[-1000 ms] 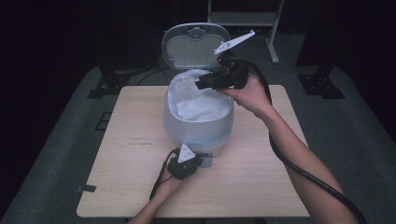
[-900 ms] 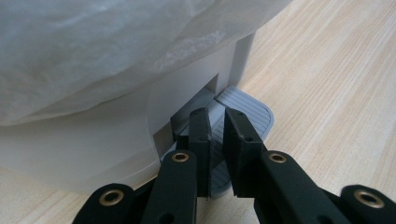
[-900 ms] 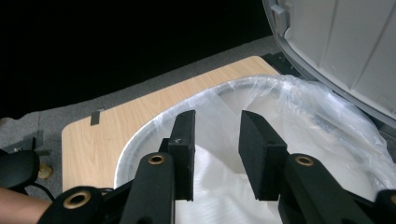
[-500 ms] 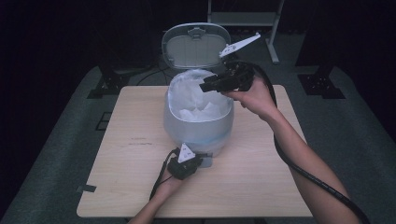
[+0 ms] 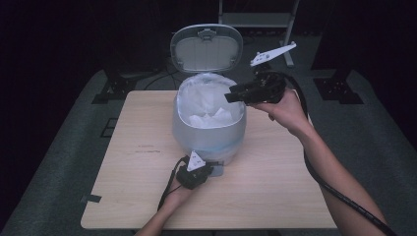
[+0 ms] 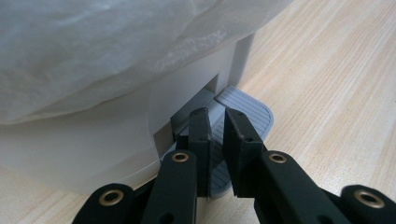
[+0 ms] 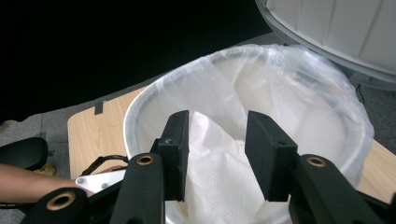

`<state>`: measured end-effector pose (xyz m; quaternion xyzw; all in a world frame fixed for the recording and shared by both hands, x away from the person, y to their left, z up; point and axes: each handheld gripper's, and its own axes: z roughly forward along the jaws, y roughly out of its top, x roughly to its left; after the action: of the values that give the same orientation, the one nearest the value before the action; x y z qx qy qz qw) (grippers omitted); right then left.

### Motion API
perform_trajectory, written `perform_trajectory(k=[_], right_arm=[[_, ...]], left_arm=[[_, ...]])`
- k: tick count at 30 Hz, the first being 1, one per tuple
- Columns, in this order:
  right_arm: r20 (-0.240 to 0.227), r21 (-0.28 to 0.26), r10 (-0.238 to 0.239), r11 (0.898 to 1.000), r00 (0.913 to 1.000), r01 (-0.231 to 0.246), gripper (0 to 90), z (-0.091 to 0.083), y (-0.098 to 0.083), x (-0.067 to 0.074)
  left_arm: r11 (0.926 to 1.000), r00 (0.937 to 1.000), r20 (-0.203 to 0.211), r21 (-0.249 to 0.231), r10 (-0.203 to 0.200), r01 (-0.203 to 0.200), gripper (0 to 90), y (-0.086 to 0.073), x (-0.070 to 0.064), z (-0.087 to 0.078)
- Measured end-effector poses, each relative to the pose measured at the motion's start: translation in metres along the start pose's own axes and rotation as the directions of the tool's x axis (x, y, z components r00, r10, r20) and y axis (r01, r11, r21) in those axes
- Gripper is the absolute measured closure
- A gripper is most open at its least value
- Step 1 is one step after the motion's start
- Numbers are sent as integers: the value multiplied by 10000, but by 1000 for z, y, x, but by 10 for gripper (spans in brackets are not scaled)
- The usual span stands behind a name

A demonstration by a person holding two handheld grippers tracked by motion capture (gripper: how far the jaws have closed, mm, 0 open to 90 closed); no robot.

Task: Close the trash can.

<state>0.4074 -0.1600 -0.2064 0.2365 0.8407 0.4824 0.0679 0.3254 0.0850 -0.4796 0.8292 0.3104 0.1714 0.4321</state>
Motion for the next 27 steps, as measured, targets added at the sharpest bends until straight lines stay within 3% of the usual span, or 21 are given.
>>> perform_trajectory(k=[11, 18, 23, 27], right_arm=[[211, -148, 259, 9996, 9994, -256, 558, -21, -26, -5], [406, -234, 491, 9986, 9980, -481, 557, -33, -52, -10], [603, -359, 680, 9972, 9959, -659, 556, -46, -75, -11], [833, -559, 855, 9951, 9929, -810, 556, -60, -94, -12]], left_arm=[[10000, 10000, 11, -29, 9, -9, 809, 0, 0, 0], [10000, 9999, 128, -60, 48, -47, 748, -1, 1, -2], [9984, 9984, 156, -164, 543, -540, 711, -1, -6, -12], [9980, 9984, 229, -373, 516, -508, 707, 3, -8, -23]])
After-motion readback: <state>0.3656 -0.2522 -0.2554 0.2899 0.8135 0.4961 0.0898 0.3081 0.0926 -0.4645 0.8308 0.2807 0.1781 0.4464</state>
